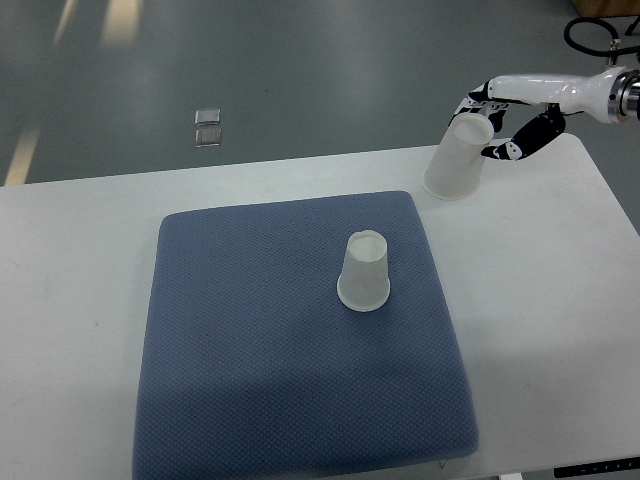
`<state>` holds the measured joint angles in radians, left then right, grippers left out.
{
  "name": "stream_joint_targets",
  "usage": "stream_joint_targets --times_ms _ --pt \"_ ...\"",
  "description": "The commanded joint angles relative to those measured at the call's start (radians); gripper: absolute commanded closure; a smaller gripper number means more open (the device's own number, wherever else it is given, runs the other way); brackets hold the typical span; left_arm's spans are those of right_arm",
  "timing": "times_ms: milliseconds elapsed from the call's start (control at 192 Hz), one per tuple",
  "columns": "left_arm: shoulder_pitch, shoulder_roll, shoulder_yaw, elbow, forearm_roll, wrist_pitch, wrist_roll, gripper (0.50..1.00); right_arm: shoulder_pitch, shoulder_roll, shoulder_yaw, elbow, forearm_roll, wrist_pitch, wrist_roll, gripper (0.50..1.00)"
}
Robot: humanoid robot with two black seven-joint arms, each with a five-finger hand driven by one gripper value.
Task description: Stack paper cups
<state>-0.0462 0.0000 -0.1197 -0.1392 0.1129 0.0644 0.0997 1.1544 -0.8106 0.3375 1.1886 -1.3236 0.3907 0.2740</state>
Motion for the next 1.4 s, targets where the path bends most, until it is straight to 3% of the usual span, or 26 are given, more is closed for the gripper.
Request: stream_joint_targets --times_ms 0,348,795,1393 --pt "0.000 0.000 0.000 0.000 0.001 0.000 0.000 0.500 0.030 0.007 0.000 0.040 0.063 0.042 -0.002 0.973" --pt "0.000 0.000 0.000 0.001 -0.001 0.000 0.000 0.500 0.037 0.083 -0.003 0.085 0.136 0.108 -0.015 0.969" --pt "0.000 0.000 0.000 0.000 0.001 0.000 0.000 0.500 0.008 0.125 -0.015 0.089 -0.002 0.102 -0.029 0.961" --pt "0.000 0.000 0.000 0.000 0.001 0.000 0.000 0.500 0.021 0.133 -0.015 0.091 -0.002 0.108 -0.029 0.957"
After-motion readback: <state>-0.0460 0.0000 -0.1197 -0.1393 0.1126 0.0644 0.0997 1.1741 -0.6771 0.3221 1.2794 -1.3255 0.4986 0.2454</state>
